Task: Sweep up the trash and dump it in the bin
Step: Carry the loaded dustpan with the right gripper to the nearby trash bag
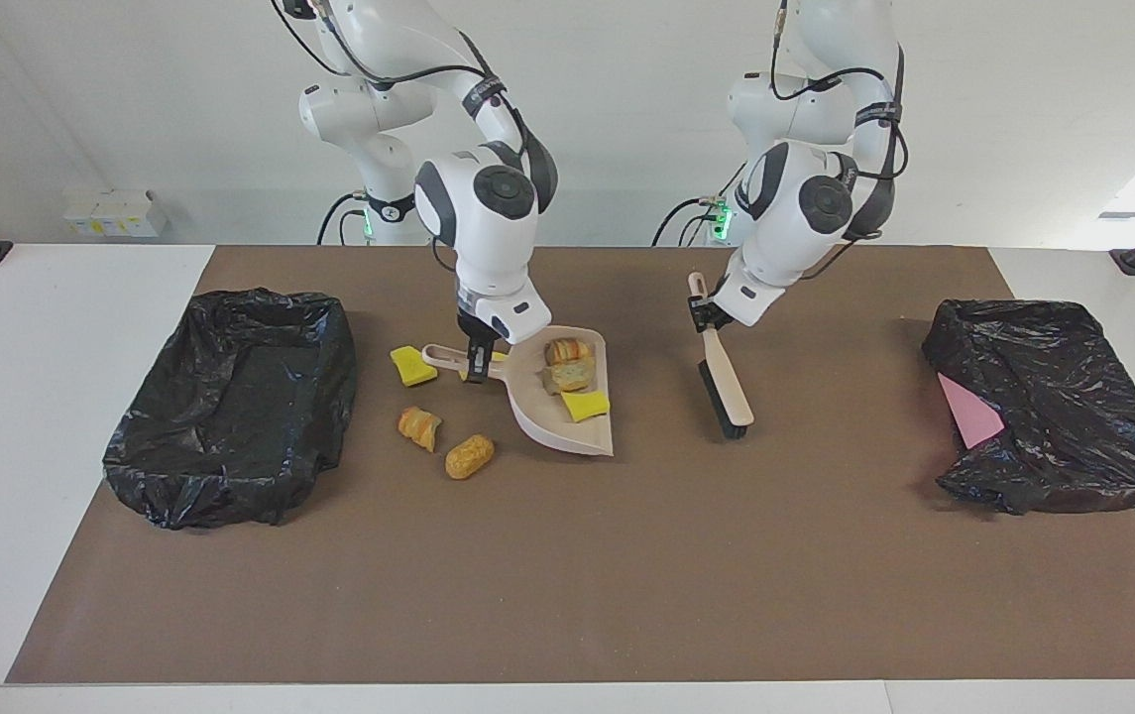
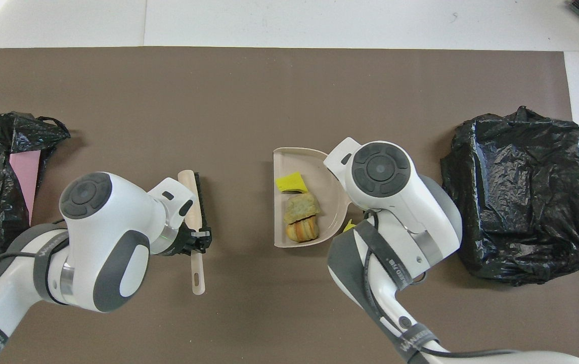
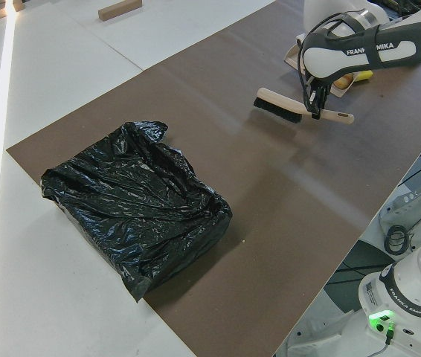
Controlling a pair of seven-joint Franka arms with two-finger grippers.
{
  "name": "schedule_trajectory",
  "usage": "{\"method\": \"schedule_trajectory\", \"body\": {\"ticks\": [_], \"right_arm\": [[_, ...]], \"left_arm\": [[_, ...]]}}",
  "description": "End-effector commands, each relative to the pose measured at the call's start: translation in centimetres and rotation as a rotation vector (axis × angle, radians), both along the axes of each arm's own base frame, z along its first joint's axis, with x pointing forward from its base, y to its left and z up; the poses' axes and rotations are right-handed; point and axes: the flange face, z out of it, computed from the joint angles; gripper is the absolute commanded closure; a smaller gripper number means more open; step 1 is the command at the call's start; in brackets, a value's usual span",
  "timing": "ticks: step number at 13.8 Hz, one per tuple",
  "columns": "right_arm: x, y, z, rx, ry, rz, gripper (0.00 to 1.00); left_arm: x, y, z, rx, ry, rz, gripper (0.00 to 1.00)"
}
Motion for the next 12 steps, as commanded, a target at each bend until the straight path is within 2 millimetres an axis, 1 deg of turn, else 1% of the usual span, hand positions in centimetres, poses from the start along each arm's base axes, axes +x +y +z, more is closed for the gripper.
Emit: {"method": "schedule_trajectory", "body": {"ticks": [1,2,3,4,5,6,7,8,9,10,11,12], "right_arm": [[-0.1,-4.7,3.7,0.018,0.005,0.035,1.0],[0.0,-6.8,4.4,0.01,0.023,0.043,1.0],[-0.2,-8.9,5.5,0.005,0.037,0.045,1.0],[-0.1,-11.3,6.5,0.004,0.04,0.04,1.0],[0.2,-14.5,7.7,0.008,0.033,0.04,1.0],[0.3,-17.4,8.4,0.029,0.032,0.037,1.0],[0.4,-20.4,9.0,0.059,0.032,0.022,1.0],[0.4,-23.6,9.3,0.074,0.033,0.012,1.0],[0.3,-26.5,9.5,0.075,0.034,0.01,1.0],[0.0,-29.3,9.8,0.074,0.033,0.005,1.0],[-0.4,-32.5,9.9,0.074,0.034,-0.004,1.0],[-0.9,-35.9,10.1,0.08,0.023,0.009,1.0]], "left_arm": [[-5.0,-2.7,0.3,0.021,-0.04,0.001,1.0],[-6.6,-4.2,0.2,0.024,-0.05,-0.003,1.0],[-8.1,-5.8,-0.1,0.032,-0.046,-0.013,1.0],[-9.2,-7.2,-0.3,0.041,-0.042,-0.016,1.0],[-10.2,-8.2,-0.5,0.047,-0.045,-0.011,1.0],[-11.6,-9.5,-0.9,0.053,-0.047,-0.007,1.0],[-13.3,-10.7,-1.7,0.065,-0.053,-0.011,1.0],[-14.2,-10.9,-2.5,0.072,-0.069,-0.013,1.0],[-14.2,-10.8,-2.6,0.074,-0.07,-0.011,1.0],[-13.8,-10.6,-2.6,0.081,-0.069,-0.01,0.9],[-13.2,-10.2,-2.5,0.092,-0.084,-0.014,0.14],[-12.3,-9.4,-2.3,0.1,-0.083,0.002,0.0]]}}
